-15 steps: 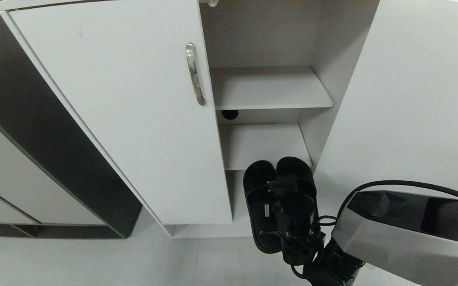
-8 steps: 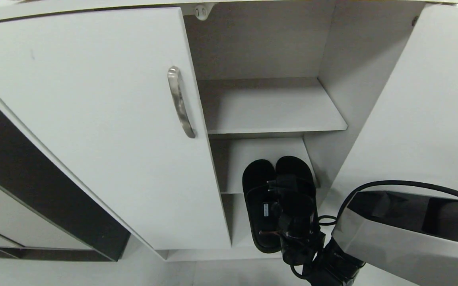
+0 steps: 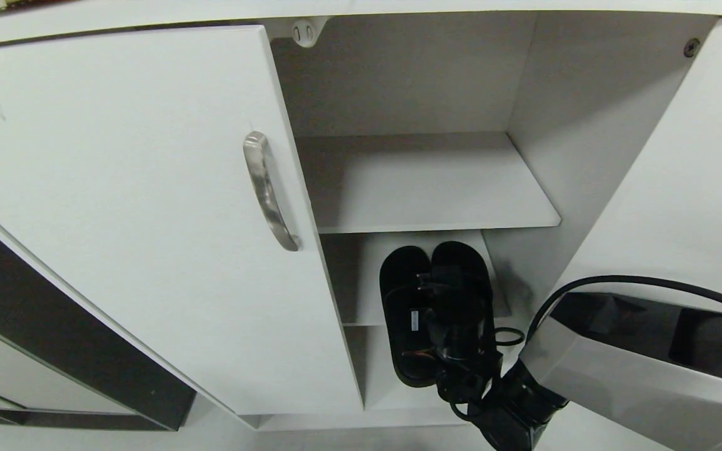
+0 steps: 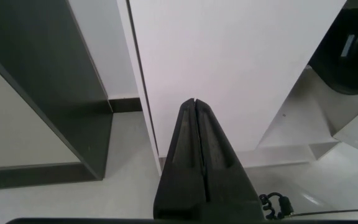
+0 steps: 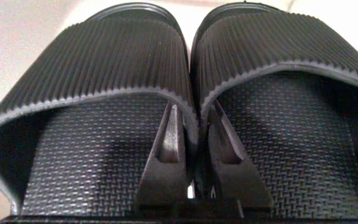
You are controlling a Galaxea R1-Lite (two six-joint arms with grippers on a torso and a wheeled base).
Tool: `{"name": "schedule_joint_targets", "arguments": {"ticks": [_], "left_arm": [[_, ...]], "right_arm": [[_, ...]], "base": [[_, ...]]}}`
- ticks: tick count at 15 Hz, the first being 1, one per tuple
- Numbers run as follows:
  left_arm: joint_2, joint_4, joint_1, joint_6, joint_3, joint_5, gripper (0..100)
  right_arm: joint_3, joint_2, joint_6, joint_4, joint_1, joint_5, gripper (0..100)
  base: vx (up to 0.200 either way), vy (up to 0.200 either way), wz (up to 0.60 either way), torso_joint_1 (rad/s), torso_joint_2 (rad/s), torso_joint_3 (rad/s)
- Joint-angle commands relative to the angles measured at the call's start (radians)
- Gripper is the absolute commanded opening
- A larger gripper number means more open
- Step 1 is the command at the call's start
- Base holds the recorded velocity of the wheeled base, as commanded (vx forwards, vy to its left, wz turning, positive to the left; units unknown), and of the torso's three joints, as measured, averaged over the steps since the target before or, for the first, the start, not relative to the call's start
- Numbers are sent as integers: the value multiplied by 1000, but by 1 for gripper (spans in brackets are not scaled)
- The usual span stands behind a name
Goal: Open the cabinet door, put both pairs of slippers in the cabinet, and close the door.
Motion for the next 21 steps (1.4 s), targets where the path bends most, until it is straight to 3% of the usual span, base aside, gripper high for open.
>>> {"name": "schedule_joint_targets", "arguments": {"ticks": [1,7,11,13,21], "left_arm": [[2,0,0,0,0,0,0],[2,0,0,0,0,0,0],[2,0,0,0,0,0,0],[2,0,0,0,0,0,0],[2,0,0,0,0,0,0]], "right_arm": [[-86,9,36,82,-16,0,0],[-353,99,36,226,-76,0,0],[-426,104,33,281,-85,5,0],[-528,140,30,337,-101,5,0],[-586,190,26,343,-122,5,0]], "base": [[0,0,0,0,0,0],[0,0,0,0,0,0],[0,0,0,0,0,0],[0,0,0,0,0,0],[0,0,0,0,0,0]]}}
